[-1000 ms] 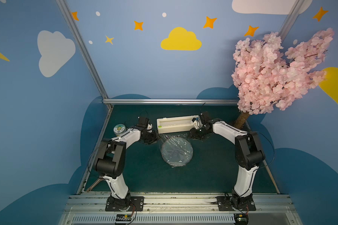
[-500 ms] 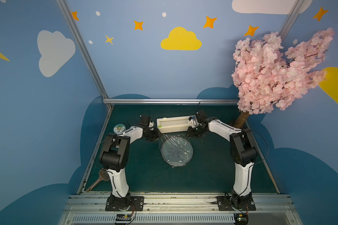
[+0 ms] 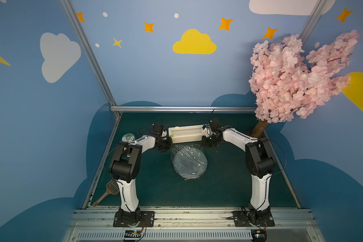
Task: Wrap the plate with plastic wrap
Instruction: Cover the plate with plastic wrap.
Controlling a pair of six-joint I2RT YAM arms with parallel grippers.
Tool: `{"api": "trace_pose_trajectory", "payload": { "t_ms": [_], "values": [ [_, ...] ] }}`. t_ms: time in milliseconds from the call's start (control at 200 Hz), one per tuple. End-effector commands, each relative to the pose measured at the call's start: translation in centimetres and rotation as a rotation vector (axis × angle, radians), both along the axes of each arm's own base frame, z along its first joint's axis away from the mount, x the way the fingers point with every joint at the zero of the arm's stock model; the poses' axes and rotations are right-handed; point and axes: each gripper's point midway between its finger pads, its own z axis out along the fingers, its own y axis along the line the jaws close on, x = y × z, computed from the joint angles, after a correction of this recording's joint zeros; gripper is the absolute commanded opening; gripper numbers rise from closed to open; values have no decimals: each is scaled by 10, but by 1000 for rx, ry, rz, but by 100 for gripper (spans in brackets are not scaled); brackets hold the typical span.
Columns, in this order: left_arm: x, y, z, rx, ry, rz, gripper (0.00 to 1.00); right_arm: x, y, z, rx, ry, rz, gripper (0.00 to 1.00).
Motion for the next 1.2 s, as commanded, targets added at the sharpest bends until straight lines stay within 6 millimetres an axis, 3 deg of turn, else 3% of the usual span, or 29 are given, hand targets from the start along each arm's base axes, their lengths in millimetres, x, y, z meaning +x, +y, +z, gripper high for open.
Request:
{"api": "trace_pose_trajectory", "payload": {
  "t_ms": [0,240,561,681,866,1196],
  "values": [
    [3,1,19,30,-54,-8,7,3,-12,15,-27,-55,-21,0],
    [2,2,28,74,-86,-11,4,5,-29,23,-28,-95,-78,0],
    [11,1,34,116,-125,-5,3,14,-29,28,-21,-109,-87,0],
    [12,2,25,138,-97,-9,3,20,-27,26,-24,-106,-84,0],
    [11,14,0,213,-34,22,3,23,-24,6,-34,-67,-81,0],
    [-5,12,-37,221,78,-7,3,5,-28,-37,-51,17,-79,0]
  ]
}}
